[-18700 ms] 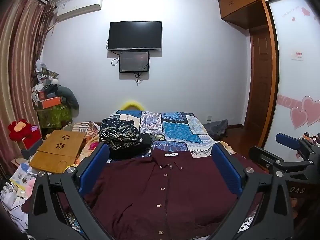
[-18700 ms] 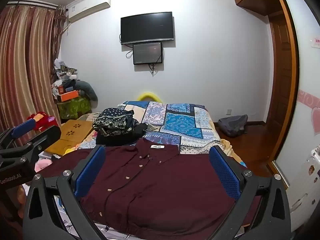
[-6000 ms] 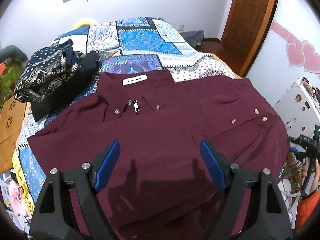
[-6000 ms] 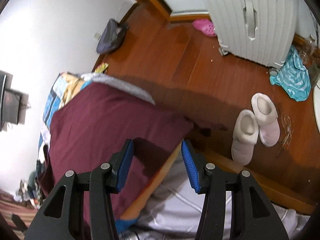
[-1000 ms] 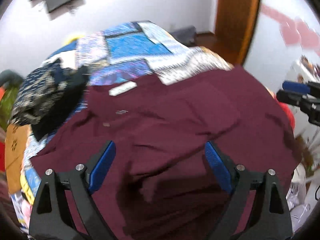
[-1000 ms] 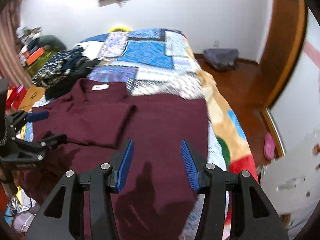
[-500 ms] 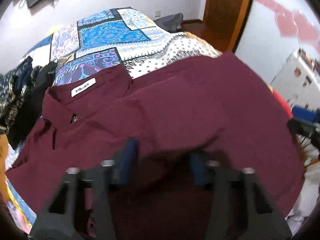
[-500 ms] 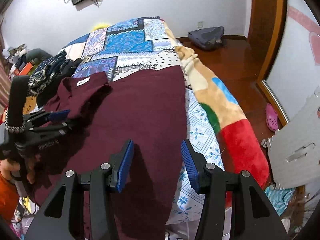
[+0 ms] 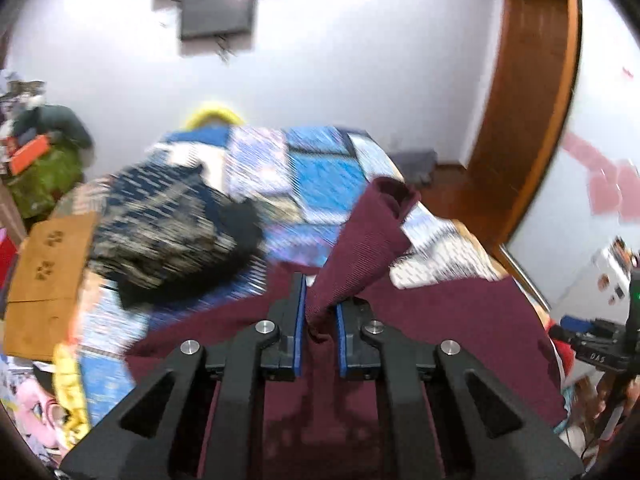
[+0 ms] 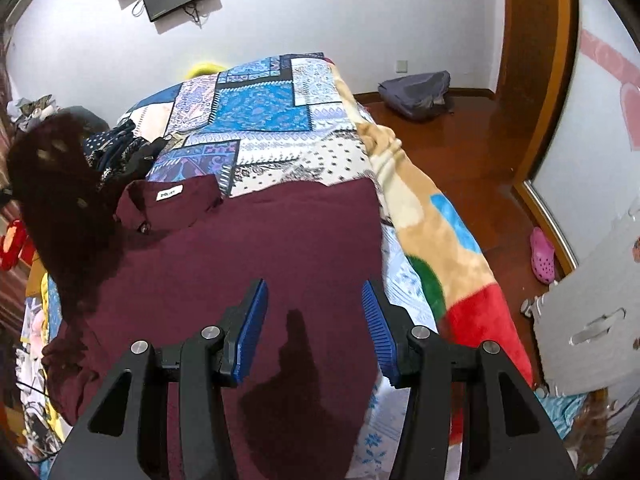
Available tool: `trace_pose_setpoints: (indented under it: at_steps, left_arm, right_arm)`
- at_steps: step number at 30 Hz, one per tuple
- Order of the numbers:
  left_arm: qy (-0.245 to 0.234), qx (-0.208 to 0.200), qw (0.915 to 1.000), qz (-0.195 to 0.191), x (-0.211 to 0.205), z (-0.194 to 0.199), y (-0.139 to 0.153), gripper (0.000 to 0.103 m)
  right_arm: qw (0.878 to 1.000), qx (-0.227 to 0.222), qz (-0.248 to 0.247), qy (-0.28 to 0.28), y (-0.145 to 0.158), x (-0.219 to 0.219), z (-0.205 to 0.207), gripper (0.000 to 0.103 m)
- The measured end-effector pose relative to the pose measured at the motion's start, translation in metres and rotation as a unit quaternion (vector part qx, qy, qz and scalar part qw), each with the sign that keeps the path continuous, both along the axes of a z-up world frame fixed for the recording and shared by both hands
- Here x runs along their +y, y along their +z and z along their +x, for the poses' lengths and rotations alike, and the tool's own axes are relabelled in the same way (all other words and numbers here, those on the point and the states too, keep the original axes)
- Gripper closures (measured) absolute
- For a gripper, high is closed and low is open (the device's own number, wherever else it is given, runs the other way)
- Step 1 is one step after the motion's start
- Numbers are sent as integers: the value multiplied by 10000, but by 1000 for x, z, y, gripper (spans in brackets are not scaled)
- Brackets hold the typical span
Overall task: Fold large clothes
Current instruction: 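Grasp the shirt's side edge near the collar with the left tool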
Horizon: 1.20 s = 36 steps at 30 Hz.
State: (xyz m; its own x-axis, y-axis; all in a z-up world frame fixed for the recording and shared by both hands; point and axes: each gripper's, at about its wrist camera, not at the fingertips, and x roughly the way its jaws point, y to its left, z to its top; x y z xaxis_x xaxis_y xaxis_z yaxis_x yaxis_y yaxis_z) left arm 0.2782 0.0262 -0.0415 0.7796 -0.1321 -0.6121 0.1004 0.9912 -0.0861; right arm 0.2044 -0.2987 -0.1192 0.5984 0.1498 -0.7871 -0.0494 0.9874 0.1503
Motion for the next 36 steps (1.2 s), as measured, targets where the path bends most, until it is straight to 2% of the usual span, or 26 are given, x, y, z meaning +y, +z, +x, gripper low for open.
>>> trace_pose_setpoints:
  at_steps: [4,8,14,20,26,28,30,32,36]
  left_arm:
    - [454,-192,9988,15,42,-16,13,94]
    - [846,-129,9960,-242,83,-26,6,95]
    - [1182,185,9923,-316,118,-45,-28,95]
    - [1315,853,9872,-286,137,-57,-82,94]
    - [1419,1555,9769,-377,151,-75,-137,90]
    - [1424,1778,9729,-399,152,-80,-153,84]
    - [1448,2065,9669,-392,156,-83,-172,74]
    - [1497,2302,9607,-391,160,-84,-185,53]
    - [1546,2650,9507,-461,170,-84,-205,48]
  right_arm:
    - [10000,32,-39,82,-1,13,9,57]
    - [9995,41,117,278,1,27,11,57]
    - [9988,113,-74,469,-3,44,14,57]
    - [9984,269,-156,481,-12,49,15,57]
    - [9983,361,-243,399,-18,46,15,57]
    - [9983,378,-252,358,-20,44,14,57]
    - [9984,400,-246,325,-21,42,14,57]
    - [9985,417,-193,301,-22,39,13,57]
    - [9984,463,-111,293,-24,35,14,57]
